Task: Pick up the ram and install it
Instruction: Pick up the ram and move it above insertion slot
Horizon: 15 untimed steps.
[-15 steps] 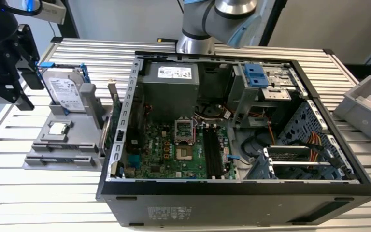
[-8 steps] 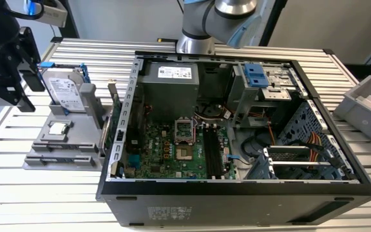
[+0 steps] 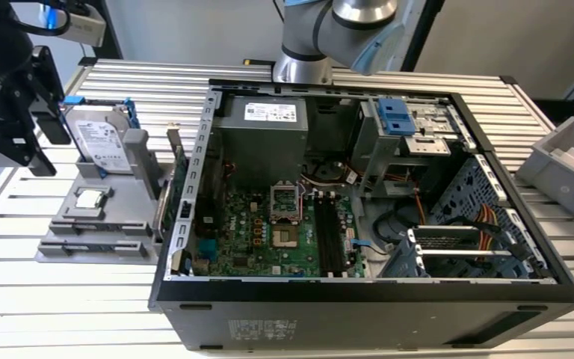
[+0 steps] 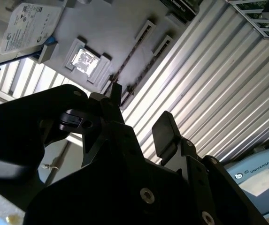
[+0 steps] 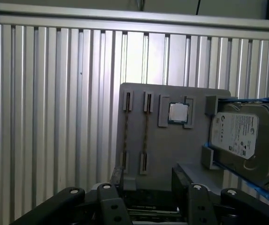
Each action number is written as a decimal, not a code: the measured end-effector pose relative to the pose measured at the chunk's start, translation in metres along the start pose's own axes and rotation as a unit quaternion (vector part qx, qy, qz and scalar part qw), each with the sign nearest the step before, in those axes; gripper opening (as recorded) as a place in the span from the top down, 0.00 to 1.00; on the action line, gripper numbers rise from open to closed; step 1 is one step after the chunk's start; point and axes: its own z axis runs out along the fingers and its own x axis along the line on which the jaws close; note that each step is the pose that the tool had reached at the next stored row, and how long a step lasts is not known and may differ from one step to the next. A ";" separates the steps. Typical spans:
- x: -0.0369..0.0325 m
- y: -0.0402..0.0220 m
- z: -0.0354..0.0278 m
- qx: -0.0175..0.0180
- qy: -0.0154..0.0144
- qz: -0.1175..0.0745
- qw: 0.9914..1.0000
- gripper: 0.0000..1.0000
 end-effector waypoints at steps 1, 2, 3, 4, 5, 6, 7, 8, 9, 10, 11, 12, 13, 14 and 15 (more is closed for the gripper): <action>0.0000 0.0000 0.0005 0.000 0.000 0.000 1.000 0.00; 0.0000 0.0000 0.0010 0.000 0.000 0.000 1.000 0.00; 0.0000 0.0000 0.0013 0.000 0.001 0.000 1.000 0.00; 0.0000 0.0000 0.0015 0.000 0.001 0.000 1.000 0.00; 0.0001 0.0000 0.0016 0.000 0.001 0.000 1.000 0.00; 0.0001 0.0000 0.0017 0.000 0.001 0.000 1.000 0.00; 0.0001 0.0000 0.0017 0.000 0.001 0.000 1.000 0.00; 0.0001 0.0000 0.0018 0.000 0.001 0.000 1.000 0.00; 0.0001 0.0000 0.0018 0.000 0.001 0.000 1.000 0.00; 0.0001 0.0000 0.0019 0.000 0.001 0.000 1.000 0.00; 0.0001 0.0000 0.0021 0.000 0.001 0.000 1.000 0.00; 0.0001 0.0000 0.0025 0.000 0.001 0.000 1.000 0.00; 0.0001 0.0000 0.0028 0.000 0.001 0.000 1.000 0.00; 0.0001 0.0000 0.0031 0.000 0.001 0.000 1.000 0.00; 0.0001 0.0000 0.0036 0.000 0.001 0.000 1.000 0.00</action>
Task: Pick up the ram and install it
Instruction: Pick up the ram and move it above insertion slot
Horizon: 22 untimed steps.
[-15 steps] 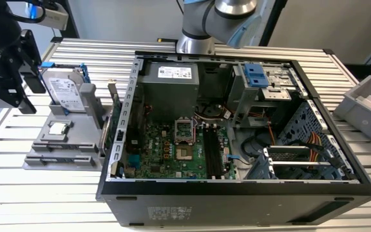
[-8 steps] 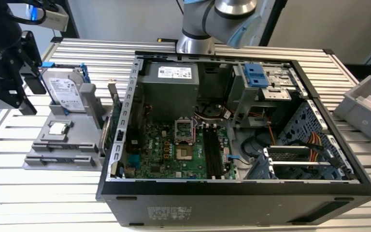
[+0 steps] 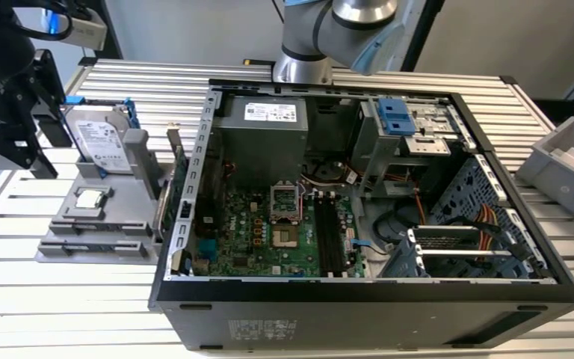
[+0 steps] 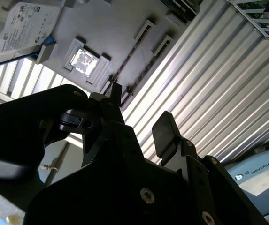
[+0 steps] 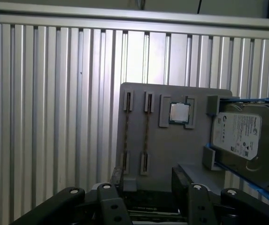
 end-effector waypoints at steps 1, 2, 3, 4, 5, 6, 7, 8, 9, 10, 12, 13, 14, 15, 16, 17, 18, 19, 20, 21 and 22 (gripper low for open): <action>0.0000 0.0000 0.0005 0.000 0.000 0.000 1.000 0.00; 0.0000 0.0000 0.0010 0.000 0.000 0.000 1.000 0.00; 0.0000 0.0001 0.0014 0.000 0.000 0.000 1.000 0.00; 0.0001 0.0000 0.0019 0.000 0.001 0.000 1.000 0.00; 0.0001 0.0000 0.0024 0.000 0.001 0.000 1.000 0.00; 0.0001 0.0000 0.0029 0.000 0.001 0.000 1.000 0.00; 0.0001 0.0000 0.0033 0.000 0.001 0.000 1.000 0.00; 0.0001 0.0000 0.0038 0.000 0.001 0.000 1.000 0.00; 0.0002 0.0000 0.0042 0.000 0.001 0.000 1.000 0.00; 0.0002 0.0000 0.0047 0.000 0.001 0.000 1.000 0.00; 0.0002 0.0000 0.0060 0.000 0.001 0.000 1.000 0.00; 0.0003 0.0000 0.0066 0.000 0.001 0.000 1.000 0.00; 0.0003 -0.0001 0.0071 0.000 0.002 0.000 1.000 0.00; 0.0003 0.0000 0.0076 0.000 0.002 0.000 1.000 0.00; 0.0003 0.0000 0.0082 0.000 0.002 0.000 1.000 0.00; 0.0003 0.0000 0.0088 0.000 0.002 0.000 1.000 0.00; 0.0004 -0.0001 0.0093 0.000 0.002 0.000 1.000 0.00; 0.0004 0.0000 0.0098 0.000 0.002 0.000 1.000 0.00; 0.0004 0.0000 0.0104 0.000 0.003 0.000 1.000 0.00; 0.0004 0.0000 0.0110 0.000 0.003 0.000 1.000 0.00; 0.0004 -0.0001 0.0116 0.000 0.003 0.000 1.000 0.00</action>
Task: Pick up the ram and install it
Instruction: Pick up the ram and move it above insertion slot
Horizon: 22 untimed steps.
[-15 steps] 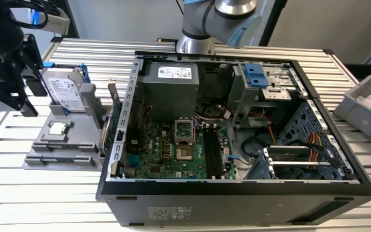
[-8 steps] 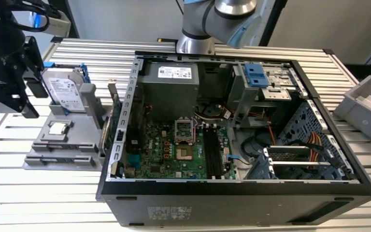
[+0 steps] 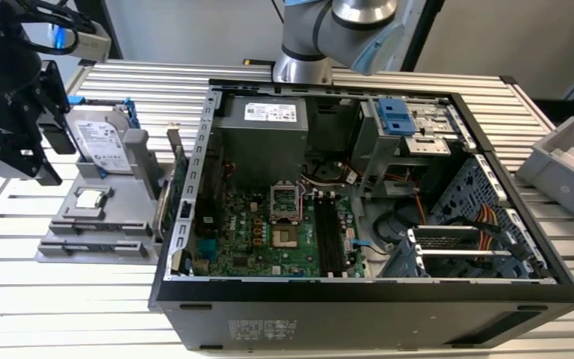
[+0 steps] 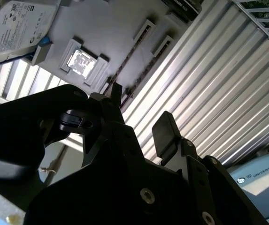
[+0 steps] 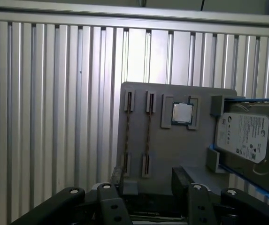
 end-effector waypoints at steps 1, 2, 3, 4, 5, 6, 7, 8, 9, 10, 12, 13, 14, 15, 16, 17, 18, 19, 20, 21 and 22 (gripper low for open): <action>0.0000 0.0000 0.0005 0.000 0.000 0.000 1.000 0.00; 0.0000 0.0000 0.0010 0.000 0.000 0.000 1.000 0.00; 0.0001 0.0000 0.0015 0.000 0.000 0.000 1.000 0.00; 0.0001 0.0000 0.0020 0.000 0.000 0.000 1.000 0.00; 0.0001 0.0000 0.0026 0.000 0.000 0.000 1.000 0.00; 0.0001 0.0000 0.0032 0.000 0.000 0.000 1.000 0.00; 0.0001 0.0000 0.0038 0.000 0.000 0.000 1.000 0.00; 0.0001 0.0000 0.0045 0.000 0.000 0.000 1.000 0.00; 0.0002 0.0001 0.0052 0.000 0.000 0.000 1.000 0.00; 0.0002 0.0002 0.0060 0.001 0.000 0.000 1.000 0.00; 0.0002 0.0003 0.0074 0.001 0.000 0.003 1.000 0.00; 0.0002 0.0004 0.0082 0.001 0.000 0.004 1.000 0.00; 0.0003 0.0004 0.0090 0.001 0.000 0.006 1.000 0.00; 0.0003 0.0004 0.0098 0.001 0.000 0.008 1.000 0.00; 0.0003 0.0005 0.0106 0.001 0.001 0.010 1.000 0.00; 0.0003 0.0005 0.0114 0.001 0.001 0.012 1.000 0.00; 0.0004 0.0005 0.0121 0.001 0.001 0.013 1.000 0.00; 0.0004 0.0005 0.0131 0.001 0.001 0.014 1.000 0.00; 0.0004 0.0005 0.0141 0.001 0.002 0.014 1.000 0.00; 0.0004 0.0005 0.0152 0.001 0.002 0.014 1.000 0.00; 0.0005 0.0004 0.0162 0.001 0.003 0.014 1.000 0.00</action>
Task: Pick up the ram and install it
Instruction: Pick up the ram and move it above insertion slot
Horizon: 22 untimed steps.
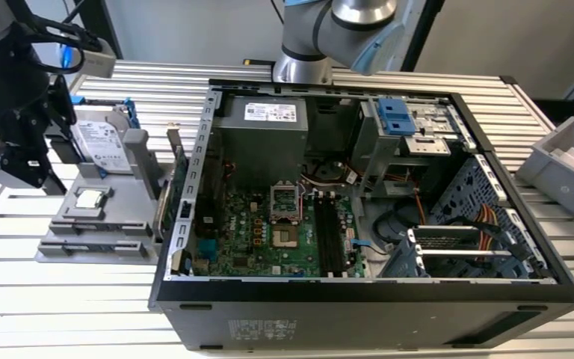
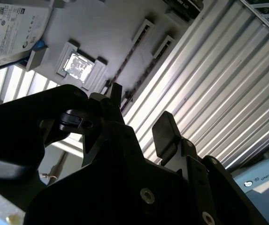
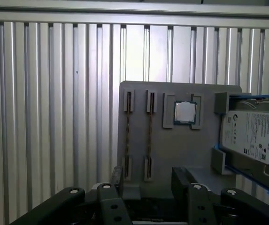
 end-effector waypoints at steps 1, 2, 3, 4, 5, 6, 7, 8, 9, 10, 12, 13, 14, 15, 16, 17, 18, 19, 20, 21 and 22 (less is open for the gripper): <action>0.0001 0.0000 0.0012 0.000 0.001 0.000 1.000 0.00; 0.0001 0.0000 0.0023 0.000 0.001 0.000 1.000 0.00; 0.0001 0.0000 0.0036 0.000 0.001 0.000 1.000 0.00; 0.0001 0.0000 0.0047 0.000 0.002 0.000 1.000 0.00; 0.0001 0.0000 0.0054 0.000 0.002 0.000 1.000 0.00; 0.0001 0.0000 0.0056 0.000 0.002 0.000 1.000 0.00; 0.0001 0.0000 0.0056 0.000 0.002 0.000 1.000 0.00; 0.0002 0.0000 0.0056 0.000 0.002 0.000 1.000 0.00; 0.0002 0.0000 0.0057 0.000 0.002 0.000 1.000 0.00; 0.0002 0.0000 0.0058 0.000 0.002 0.000 1.000 0.00; 0.0002 0.0000 0.0059 0.000 0.002 0.000 1.000 0.00; 0.0002 0.0000 0.0062 0.000 0.002 0.000 1.000 0.00; 0.0002 0.0000 0.0068 0.000 0.002 0.000 1.000 0.00; 0.0002 0.0000 0.0075 0.000 0.002 0.000 1.000 0.00; 0.0002 0.0000 0.0081 0.000 0.002 0.000 1.000 0.00; 0.0002 0.0000 0.0090 0.000 0.002 0.000 1.000 0.00; 0.0003 0.0000 0.0099 0.000 0.002 0.000 1.000 0.00; 0.0003 0.0000 0.0107 0.000 0.002 0.000 1.000 0.00; 0.0003 0.0000 0.0116 0.000 0.002 0.000 1.000 0.00; 0.0004 -0.0001 0.0124 0.000 0.002 0.000 1.000 0.00; 0.0004 -0.0001 0.0131 0.000 0.002 0.000 1.000 0.00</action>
